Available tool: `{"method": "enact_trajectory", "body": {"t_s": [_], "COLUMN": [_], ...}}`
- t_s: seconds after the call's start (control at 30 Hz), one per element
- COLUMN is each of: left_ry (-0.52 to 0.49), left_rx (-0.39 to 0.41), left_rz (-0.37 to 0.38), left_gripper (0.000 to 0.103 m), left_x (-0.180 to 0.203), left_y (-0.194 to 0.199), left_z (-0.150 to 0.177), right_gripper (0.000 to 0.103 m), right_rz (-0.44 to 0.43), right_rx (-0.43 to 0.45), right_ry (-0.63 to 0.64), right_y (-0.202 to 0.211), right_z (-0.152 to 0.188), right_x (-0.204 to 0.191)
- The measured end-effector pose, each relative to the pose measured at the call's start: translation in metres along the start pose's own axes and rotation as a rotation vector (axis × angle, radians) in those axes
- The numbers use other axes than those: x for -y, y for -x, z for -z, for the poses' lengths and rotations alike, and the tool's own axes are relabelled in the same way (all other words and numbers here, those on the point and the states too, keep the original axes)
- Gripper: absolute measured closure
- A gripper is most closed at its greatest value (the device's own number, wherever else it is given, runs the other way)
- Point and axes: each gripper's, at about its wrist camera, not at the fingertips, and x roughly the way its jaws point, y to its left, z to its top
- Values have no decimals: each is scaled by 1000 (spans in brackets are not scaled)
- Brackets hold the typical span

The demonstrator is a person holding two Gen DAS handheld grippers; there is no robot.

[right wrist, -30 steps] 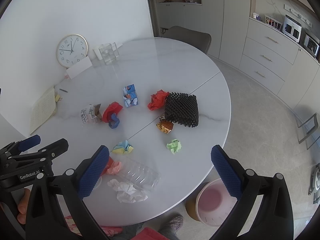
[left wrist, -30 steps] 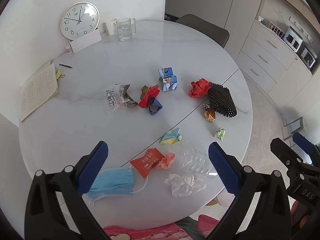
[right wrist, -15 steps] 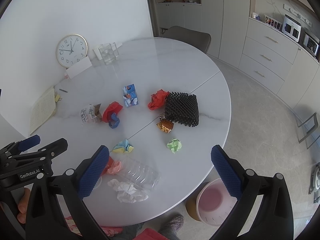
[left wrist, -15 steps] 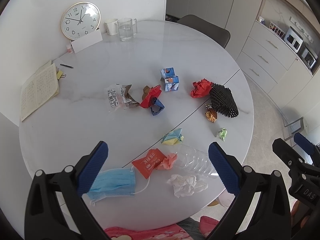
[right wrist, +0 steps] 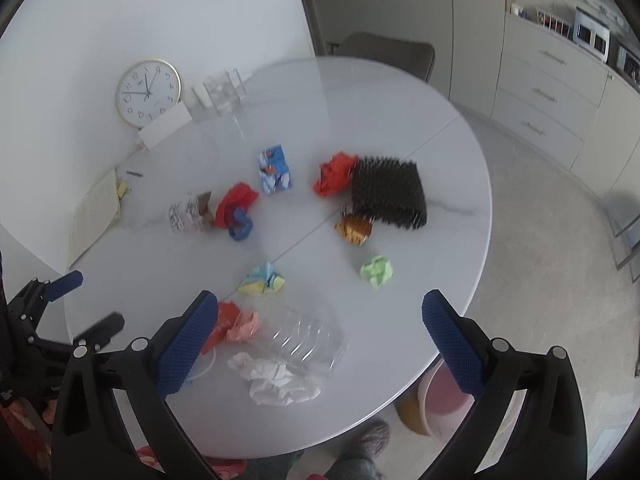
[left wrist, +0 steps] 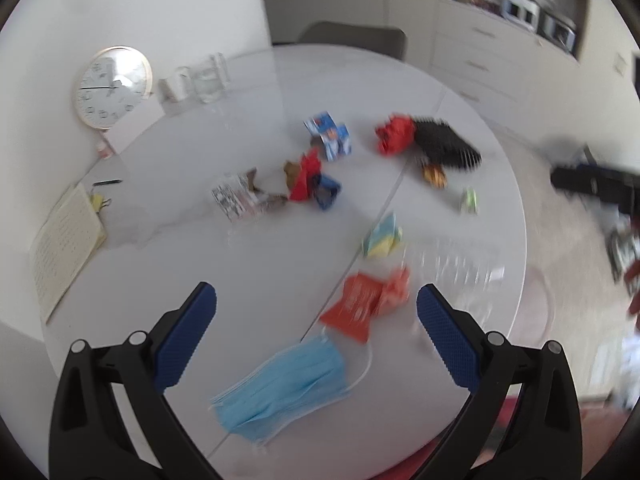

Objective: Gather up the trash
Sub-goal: 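Lower the left tool onto the blue face mask and close it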

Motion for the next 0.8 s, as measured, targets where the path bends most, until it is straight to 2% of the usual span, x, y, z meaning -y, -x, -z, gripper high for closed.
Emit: {"method": "enact_trajectory", "body": {"t_s": [0.07, 0.17, 0.23, 0.4, 0.5, 0.63, 0.73, 0.8], "left_ry": [-88, -242, -307, -384, -411, -467, -501, -513], "left_rx": [-49, -102, -150, -171, -163, -207, -200, -210], "left_rz": [48, 70, 97, 159, 217, 257, 306, 354], "left_gripper": [7, 7, 7, 7, 16, 33, 41, 51], "left_x": [-5, -8, -11, -21, -26, -26, -27, -29], "left_y": [-14, -39, -58, -88, -100, -121, -123, -122], "left_z": [16, 44, 58, 72, 71, 78, 85, 87], "right_gripper": [2, 2, 2, 2, 2, 2, 2, 2], "right_rz": [8, 30, 54, 98, 120, 143, 162, 164], "right_rx": [-25, -56, -83, -135, -156, -163, -157, -155], "right_ry": [1, 13, 28, 9, -26, -75, -105, -125], "right_y": [-9, -17, -25, -38, -42, -45, -47, -50], "right_z": [5, 9, 11, 19, 22, 22, 19, 16], "right_x": [-1, -5, -7, -6, -4, -1, -2, -4]}}
